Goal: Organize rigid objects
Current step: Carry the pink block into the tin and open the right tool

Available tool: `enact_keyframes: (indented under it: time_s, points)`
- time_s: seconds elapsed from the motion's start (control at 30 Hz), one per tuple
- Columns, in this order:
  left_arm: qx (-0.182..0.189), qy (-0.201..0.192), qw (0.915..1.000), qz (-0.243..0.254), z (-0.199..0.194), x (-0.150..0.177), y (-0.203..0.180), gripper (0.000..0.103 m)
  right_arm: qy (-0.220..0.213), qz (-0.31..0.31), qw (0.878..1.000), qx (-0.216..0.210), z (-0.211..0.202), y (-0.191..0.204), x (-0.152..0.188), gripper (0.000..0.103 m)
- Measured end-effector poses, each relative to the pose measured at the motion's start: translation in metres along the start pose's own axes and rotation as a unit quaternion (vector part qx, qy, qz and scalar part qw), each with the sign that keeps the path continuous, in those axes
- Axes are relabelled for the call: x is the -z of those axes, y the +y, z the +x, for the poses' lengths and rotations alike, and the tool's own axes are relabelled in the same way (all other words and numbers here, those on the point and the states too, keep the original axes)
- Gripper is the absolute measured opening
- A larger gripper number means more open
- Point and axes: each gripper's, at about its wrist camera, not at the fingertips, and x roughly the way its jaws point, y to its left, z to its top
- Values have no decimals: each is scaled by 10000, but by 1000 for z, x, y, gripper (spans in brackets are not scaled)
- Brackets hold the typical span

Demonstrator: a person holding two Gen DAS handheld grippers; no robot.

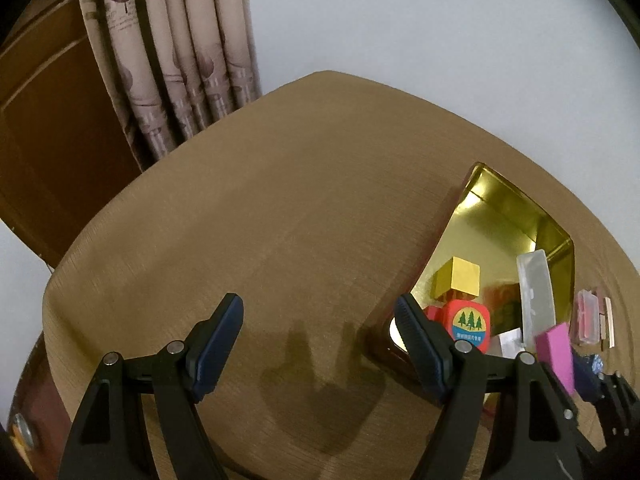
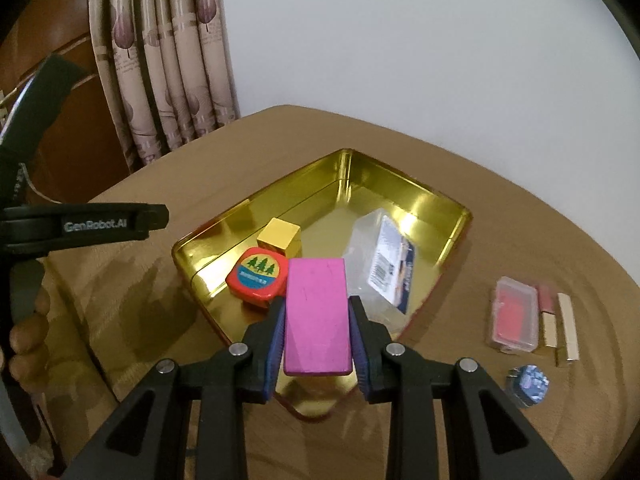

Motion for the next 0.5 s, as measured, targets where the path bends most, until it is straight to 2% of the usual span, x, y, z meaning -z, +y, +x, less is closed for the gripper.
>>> enact_keyframes:
  time_s: [0.5]
  points:
    - [28,78,9999,68,2,0,-4,75,233,78,9997,-18,41,5,-6,30]
